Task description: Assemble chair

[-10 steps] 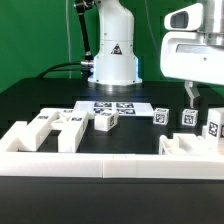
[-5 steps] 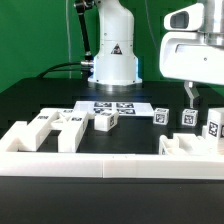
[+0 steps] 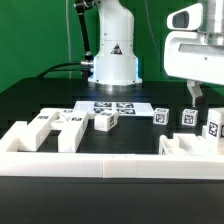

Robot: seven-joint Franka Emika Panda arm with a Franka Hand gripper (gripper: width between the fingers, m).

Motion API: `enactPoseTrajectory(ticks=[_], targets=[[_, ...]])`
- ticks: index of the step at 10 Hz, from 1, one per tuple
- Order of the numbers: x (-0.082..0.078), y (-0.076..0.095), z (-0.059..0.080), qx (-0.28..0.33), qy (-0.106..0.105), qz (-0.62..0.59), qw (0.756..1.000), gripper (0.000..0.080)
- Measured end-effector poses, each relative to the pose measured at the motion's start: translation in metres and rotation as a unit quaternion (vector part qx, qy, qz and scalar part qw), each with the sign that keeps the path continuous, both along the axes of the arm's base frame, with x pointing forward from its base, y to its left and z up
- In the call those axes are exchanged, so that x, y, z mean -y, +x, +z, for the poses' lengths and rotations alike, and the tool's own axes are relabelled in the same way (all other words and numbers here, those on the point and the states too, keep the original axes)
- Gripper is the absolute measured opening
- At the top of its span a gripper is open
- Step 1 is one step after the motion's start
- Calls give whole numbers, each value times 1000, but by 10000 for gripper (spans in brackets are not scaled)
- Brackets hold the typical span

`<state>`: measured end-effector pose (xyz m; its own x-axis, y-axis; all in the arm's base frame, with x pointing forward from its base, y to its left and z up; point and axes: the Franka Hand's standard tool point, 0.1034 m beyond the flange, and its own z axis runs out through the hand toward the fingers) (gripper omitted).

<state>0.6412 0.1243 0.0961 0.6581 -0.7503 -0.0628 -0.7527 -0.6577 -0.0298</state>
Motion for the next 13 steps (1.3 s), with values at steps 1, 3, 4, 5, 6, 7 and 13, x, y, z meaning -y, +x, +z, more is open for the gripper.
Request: enactPoseTrajectory(ticks=[1, 3, 4, 5, 6, 7, 13], targets=[[0, 0, 0, 0, 0, 4, 1000, 649], [-2, 0, 0, 4, -2, 58, 998, 649], [-6, 0, 0, 11, 0, 109, 994, 649], [-8, 1, 0, 19, 2, 184, 983, 649], [-7, 1, 0, 21, 3, 217, 976, 649], [-7, 1, 0, 21, 3, 221, 975, 649], [-9, 0, -2, 29, -1, 389, 921, 649]])
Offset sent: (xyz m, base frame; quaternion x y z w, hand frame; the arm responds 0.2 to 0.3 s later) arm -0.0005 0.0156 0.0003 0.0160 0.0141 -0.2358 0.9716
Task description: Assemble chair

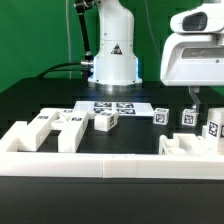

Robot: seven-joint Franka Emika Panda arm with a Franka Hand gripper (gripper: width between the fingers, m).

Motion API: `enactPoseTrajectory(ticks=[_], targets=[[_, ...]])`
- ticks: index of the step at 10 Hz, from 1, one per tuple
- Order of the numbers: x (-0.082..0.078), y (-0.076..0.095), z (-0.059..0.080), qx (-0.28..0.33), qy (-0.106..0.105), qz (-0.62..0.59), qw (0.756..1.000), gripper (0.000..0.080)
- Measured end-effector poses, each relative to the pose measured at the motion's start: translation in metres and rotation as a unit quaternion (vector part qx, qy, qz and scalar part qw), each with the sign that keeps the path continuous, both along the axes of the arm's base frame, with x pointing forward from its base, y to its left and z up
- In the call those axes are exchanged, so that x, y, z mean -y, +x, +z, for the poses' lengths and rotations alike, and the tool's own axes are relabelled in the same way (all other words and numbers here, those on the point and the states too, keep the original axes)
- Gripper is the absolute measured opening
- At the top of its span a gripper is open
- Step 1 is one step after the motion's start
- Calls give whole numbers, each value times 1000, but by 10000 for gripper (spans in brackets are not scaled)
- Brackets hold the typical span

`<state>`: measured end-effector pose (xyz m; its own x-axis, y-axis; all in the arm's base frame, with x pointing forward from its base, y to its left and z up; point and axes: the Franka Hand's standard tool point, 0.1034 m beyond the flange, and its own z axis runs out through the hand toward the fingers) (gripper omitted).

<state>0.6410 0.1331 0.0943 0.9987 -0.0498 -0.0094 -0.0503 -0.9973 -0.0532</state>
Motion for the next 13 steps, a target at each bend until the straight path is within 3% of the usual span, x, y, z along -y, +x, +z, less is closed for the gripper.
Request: enactPoseTrajectory(ticks=[4, 5, 6, 7, 8, 11, 13], targets=[[5, 0, -4, 11, 0, 59, 998, 649], [5, 0, -4, 11, 0, 59, 998, 555], [5, 0, -4, 11, 0, 59, 998, 406], [5, 0, -4, 11, 0, 59, 998, 406], [5, 0, -4, 10, 0, 57, 998, 288], [5, 0, -4, 9, 0, 32, 999, 288], [6, 0, -4, 4, 1, -59, 998, 288]])
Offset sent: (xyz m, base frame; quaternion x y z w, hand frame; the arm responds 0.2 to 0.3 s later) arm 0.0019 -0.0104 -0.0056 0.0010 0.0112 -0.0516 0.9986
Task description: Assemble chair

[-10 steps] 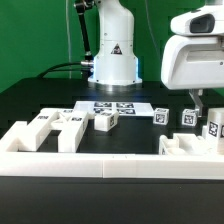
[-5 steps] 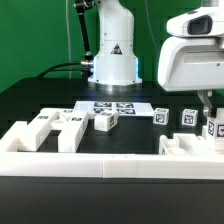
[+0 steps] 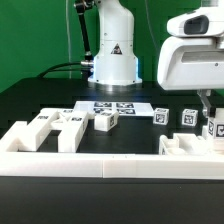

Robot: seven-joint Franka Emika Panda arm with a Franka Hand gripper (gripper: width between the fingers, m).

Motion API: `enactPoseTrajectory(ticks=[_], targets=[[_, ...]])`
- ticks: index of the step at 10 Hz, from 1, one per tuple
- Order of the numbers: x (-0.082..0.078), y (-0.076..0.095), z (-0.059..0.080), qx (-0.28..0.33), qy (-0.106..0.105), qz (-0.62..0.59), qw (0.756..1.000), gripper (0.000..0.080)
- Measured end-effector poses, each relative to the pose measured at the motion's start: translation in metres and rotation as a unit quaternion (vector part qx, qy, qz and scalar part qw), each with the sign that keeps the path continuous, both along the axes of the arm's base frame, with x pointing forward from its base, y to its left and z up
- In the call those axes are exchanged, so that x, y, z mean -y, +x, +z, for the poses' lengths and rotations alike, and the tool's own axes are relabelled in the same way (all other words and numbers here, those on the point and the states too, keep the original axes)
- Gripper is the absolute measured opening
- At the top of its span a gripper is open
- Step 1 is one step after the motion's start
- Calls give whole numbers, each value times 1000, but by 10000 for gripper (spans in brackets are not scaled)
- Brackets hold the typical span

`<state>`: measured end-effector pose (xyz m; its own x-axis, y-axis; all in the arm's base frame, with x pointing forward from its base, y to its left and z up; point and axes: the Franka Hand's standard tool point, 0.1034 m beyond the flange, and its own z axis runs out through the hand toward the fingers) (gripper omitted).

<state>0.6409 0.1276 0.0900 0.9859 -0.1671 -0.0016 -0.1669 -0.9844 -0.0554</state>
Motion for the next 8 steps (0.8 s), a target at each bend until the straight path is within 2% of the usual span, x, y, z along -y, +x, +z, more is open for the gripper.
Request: enactPoseTrajectory(ticks=[2, 4, 8], targets=[[0, -2, 0, -8, 0, -109, 994, 288], [0, -2, -1, -12, -1, -222, 975, 290], [1, -2, -1, -13, -1, -275, 961, 290]])
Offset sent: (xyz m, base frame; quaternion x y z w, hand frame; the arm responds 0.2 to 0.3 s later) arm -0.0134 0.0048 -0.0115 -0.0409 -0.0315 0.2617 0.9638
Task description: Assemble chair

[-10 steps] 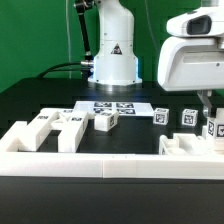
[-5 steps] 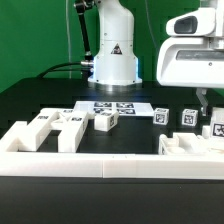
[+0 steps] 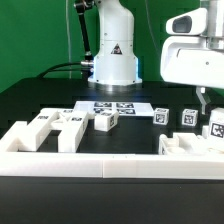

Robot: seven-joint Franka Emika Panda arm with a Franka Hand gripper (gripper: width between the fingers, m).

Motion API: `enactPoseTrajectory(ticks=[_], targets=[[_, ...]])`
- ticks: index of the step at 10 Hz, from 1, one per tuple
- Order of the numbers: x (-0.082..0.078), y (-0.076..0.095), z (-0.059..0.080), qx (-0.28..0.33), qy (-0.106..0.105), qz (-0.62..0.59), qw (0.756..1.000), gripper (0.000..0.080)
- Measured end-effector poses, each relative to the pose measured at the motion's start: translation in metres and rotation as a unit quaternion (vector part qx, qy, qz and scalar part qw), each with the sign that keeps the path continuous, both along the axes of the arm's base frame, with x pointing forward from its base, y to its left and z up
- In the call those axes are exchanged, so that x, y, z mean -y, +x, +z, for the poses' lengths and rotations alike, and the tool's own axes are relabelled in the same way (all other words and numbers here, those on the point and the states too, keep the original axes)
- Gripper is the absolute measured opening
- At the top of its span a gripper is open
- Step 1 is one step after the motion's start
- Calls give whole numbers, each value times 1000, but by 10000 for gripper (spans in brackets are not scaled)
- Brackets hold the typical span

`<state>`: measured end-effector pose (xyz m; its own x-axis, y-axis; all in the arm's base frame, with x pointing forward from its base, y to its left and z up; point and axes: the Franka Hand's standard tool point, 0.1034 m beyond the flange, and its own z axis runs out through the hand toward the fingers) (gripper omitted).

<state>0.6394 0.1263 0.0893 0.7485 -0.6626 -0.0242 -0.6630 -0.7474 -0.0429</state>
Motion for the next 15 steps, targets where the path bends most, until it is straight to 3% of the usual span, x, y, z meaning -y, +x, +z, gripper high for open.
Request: enactPoseTrajectory(ticks=[2, 3, 6, 8, 9, 10, 12, 15], targets=[[0, 0, 0, -1, 0, -24, 1000, 290], [1, -2, 0, 4, 4, -100, 995, 290], [4, -4, -1, 17, 26, -266, 964, 290], [5, -4, -1, 7, 33, -303, 952, 290], [4, -4, -1, 8, 34, -308, 951, 384], [3, -4, -1, 8, 32, -297, 954, 384], [-6, -6, -1, -2, 24, -214, 977, 618], [-7, -5, -3, 8, 23, -117, 993, 643]])
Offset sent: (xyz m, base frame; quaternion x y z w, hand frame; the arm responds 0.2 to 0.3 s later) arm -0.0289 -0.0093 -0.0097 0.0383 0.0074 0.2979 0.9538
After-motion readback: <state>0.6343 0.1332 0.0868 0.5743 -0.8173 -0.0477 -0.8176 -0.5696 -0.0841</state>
